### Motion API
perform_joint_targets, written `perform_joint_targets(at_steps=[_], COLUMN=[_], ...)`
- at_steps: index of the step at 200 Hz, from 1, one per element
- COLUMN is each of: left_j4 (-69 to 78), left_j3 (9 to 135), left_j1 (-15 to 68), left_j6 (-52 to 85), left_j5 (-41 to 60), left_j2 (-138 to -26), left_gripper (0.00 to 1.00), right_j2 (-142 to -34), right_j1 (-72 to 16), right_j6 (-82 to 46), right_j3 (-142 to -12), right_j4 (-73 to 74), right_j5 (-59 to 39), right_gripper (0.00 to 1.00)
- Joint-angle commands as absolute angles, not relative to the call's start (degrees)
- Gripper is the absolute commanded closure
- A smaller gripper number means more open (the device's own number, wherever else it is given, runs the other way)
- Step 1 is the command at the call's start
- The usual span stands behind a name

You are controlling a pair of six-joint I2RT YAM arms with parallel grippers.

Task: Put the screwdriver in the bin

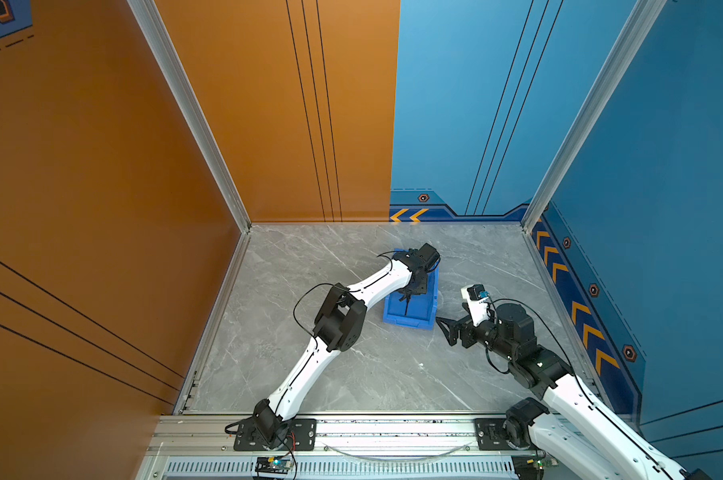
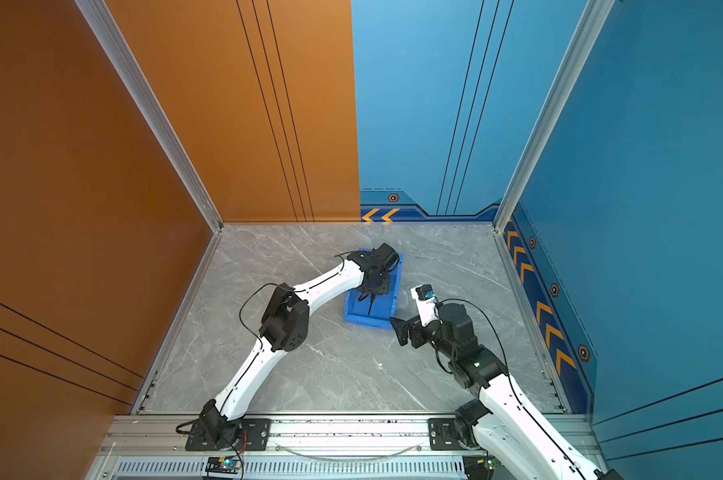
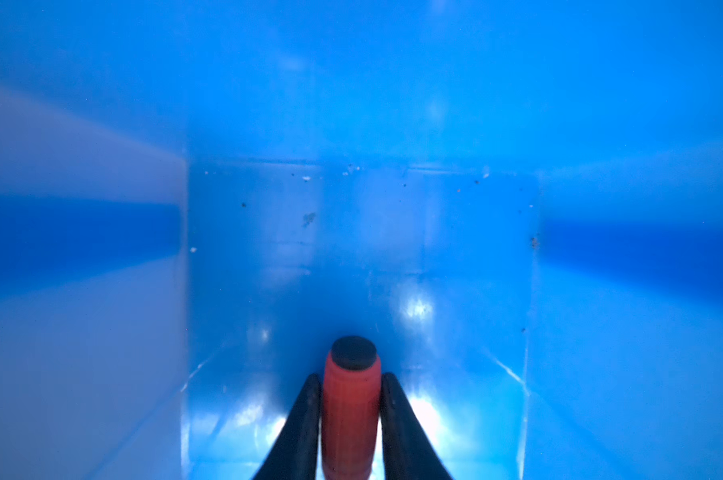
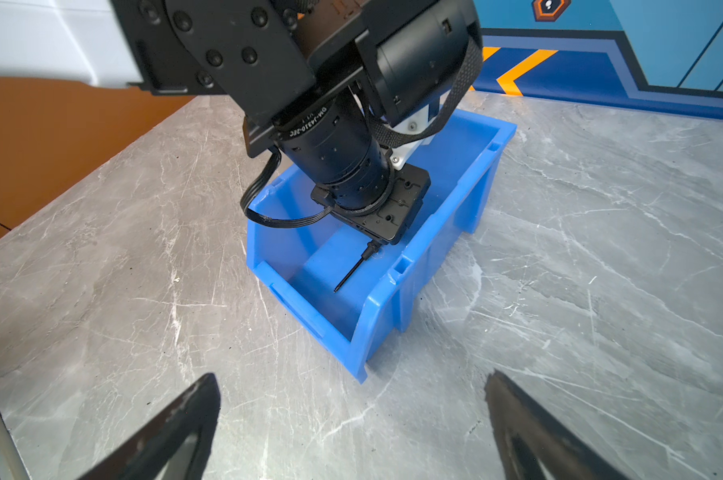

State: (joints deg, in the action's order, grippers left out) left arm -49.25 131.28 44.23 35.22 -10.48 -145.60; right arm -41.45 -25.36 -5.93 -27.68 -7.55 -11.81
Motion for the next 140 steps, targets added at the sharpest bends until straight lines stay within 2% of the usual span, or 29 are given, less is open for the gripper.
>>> perform_joint_targets(at_steps=[1,17,91,140], left_j4=[-50.0,-50.1,-50.1,-50.0], left_j3=[132.0,132.0,130.0,117.2], left_j1=[44.8,44.8,45.9,49.3], left_j6=[35.6,35.4,31.8,30.0], left_j5=[-11.8,-12.0,-12.5,-14.5], left_j2=[-146.8,-146.3,-136.6,-120.9], left_gripper=[0.65,0.58,0.45,0.28], right_j2=[-40.9,-40.8,-39.2,-36.7], right_j1=[-24.9,-24.8,-24.5,-24.2], right_j6=[-5.7,-5.8,-6.2,-9.6], right_j3=[-28.1,-28.1,-28.1,-28.0], right_j4=[-8.0,-7.7,-8.1,-8.0], right_j5=[-12.3,-12.4,-10.2,-4.4], right_gripper=[0.00,0.00,0.00,0.00])
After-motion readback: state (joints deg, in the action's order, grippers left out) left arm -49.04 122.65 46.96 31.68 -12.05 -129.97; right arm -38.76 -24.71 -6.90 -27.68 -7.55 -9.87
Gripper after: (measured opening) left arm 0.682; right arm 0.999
